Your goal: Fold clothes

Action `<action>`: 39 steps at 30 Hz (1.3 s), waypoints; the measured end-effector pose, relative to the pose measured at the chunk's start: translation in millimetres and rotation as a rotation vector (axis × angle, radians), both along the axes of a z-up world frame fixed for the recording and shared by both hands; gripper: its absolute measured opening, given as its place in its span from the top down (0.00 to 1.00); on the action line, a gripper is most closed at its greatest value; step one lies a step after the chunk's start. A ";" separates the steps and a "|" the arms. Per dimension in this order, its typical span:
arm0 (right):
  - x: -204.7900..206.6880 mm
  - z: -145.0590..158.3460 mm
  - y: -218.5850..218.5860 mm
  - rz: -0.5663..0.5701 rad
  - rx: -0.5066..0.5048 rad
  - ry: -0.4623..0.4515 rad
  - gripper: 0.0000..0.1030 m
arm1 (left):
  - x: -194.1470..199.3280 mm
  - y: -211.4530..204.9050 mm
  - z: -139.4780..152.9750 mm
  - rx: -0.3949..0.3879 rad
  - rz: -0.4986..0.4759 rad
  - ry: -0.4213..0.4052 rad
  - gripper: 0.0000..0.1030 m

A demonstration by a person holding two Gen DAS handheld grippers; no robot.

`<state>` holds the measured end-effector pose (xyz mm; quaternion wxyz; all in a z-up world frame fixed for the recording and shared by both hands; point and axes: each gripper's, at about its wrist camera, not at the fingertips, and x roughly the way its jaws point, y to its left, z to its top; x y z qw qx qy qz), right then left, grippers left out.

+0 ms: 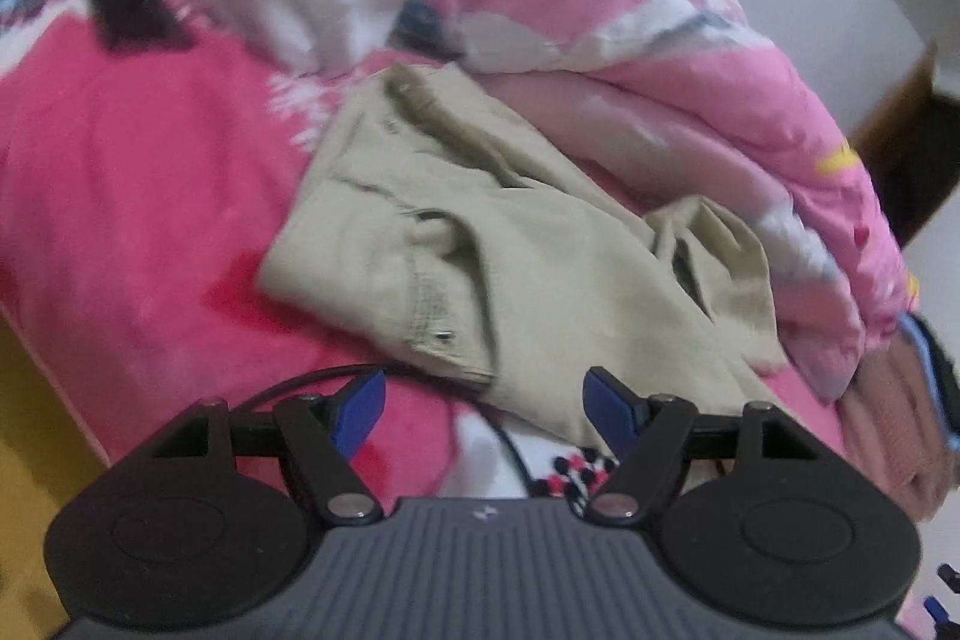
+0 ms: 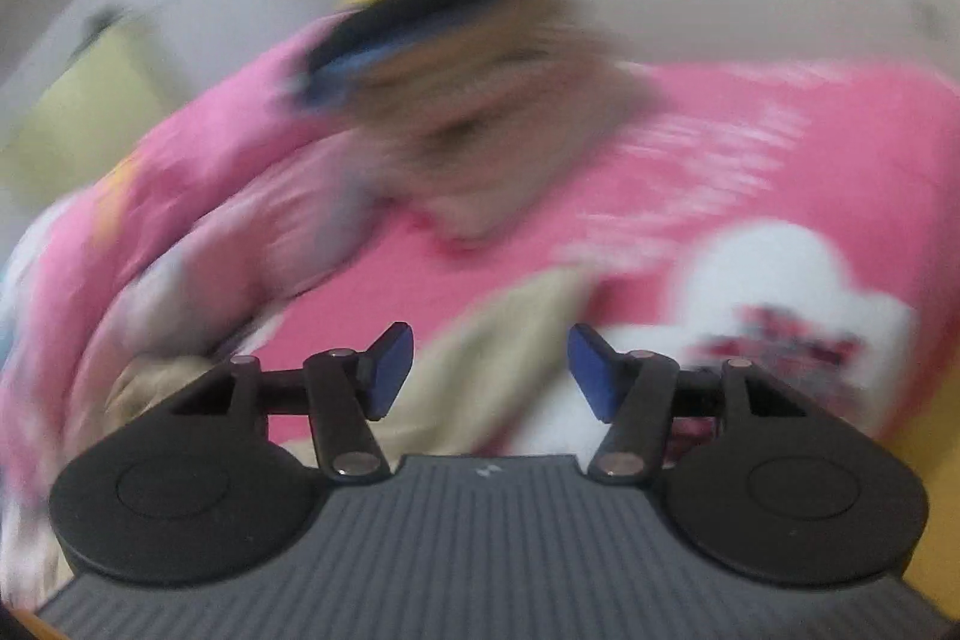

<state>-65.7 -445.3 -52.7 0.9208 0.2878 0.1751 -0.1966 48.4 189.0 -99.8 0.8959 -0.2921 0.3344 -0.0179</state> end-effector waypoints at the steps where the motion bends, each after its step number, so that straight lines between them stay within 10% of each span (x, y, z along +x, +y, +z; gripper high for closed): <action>1: 13.6 7.3 23.1 0.096 -0.057 -0.004 0.44 | -0.8 4.0 -4.2 -0.016 0.003 -0.001 0.28; 7: 82.3 17.2 176.0 0.754 -0.393 0.046 0.32 | -0.2 12.9 -21.5 -0.078 0.023 -0.052 0.28; 11: 120.7 -7.1 255.8 0.979 -0.595 0.070 0.32 | 1.9 19.8 -26.6 -0.096 0.026 -0.092 0.28; 21: 141.9 -32.7 318.4 1.091 -0.814 0.122 0.33 | -7.5 53.6 -18.5 -0.108 -0.007 -0.049 0.41; 31: 144.0 -37.7 308.0 1.037 -0.699 0.110 0.32 | -128.5 136.0 29.9 0.432 0.304 0.213 0.33; 39: 133.8 -31.3 306.1 1.013 -0.658 0.072 0.32 | -172.4 170.9 57.4 0.499 0.471 0.203 0.32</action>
